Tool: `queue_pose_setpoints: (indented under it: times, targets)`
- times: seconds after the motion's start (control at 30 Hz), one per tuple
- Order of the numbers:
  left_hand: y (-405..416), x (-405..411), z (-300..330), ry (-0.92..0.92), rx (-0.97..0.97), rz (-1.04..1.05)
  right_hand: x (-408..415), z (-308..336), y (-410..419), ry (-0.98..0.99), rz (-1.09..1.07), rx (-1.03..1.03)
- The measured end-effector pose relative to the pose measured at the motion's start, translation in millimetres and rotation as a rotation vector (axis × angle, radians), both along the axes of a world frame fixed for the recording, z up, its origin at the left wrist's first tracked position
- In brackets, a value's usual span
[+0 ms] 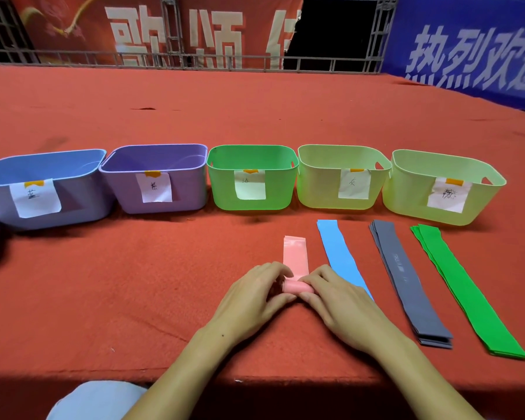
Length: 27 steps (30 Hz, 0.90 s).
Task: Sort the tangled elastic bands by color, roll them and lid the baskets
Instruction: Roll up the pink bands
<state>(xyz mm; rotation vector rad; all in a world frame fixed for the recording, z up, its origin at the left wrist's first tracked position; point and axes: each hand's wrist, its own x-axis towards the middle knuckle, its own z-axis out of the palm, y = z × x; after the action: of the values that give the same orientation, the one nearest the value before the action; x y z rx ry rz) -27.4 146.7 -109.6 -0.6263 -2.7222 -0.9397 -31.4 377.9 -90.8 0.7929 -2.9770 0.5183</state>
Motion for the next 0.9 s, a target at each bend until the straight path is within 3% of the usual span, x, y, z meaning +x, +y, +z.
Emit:
queue_pose_setpoints:
  times: [0.47,0.9]
  targets:
    - [1.5,-6.0,-2.7,-0.011,-0.001,0.006,1.4,0.9,0.1,0.017,-0.019,-0.089]
    - [3.1,-0.9,1.4,-0.042,-0.022,0.006,2.0,1.8,-2.4,0.043,-0.018,-0.022]
